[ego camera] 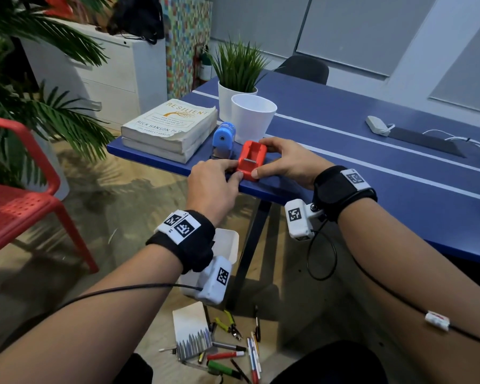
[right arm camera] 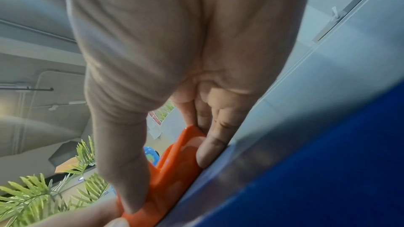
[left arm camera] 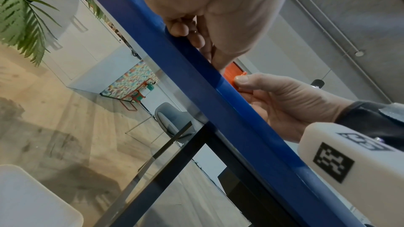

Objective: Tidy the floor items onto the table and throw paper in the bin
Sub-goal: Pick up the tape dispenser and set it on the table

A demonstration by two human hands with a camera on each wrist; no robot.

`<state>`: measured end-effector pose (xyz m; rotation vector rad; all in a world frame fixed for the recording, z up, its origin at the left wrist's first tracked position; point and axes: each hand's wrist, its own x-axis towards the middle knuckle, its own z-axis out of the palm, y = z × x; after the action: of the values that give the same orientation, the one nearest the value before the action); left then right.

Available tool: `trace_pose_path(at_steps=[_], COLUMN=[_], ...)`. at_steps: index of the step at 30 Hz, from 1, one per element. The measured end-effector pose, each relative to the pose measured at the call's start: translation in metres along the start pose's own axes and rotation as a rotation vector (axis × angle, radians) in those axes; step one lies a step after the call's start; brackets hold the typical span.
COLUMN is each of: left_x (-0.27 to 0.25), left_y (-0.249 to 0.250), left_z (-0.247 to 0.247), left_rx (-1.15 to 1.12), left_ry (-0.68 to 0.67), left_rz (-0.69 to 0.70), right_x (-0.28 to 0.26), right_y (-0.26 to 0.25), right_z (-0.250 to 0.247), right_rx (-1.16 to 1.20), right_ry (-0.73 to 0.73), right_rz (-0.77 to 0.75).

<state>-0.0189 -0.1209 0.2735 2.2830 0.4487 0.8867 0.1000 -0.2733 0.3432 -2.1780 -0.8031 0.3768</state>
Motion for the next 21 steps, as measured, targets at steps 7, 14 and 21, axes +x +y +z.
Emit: trace_pose_path(at_steps=[7,14,21], left_x=[-0.002,-0.091,-0.152], left_y=[-0.005,-0.087,-0.278], left_z=[-0.004,0.003,0.111], left_rx=[-0.066,-0.217,0.153], left_ry=[-0.014,-0.114,-0.738], left_rz=[0.041,-0.02,-0.767], right_x=[-0.005,-0.1,-0.06], right_y=[0.001,-0.021,0.128], right_z=[0.007,0.054,0.242], right_rx=[-0.045,0.112,0.3], right_ry=[0.021,0.214,-0.6], right_rz=[0.038,-0.111,0.413])
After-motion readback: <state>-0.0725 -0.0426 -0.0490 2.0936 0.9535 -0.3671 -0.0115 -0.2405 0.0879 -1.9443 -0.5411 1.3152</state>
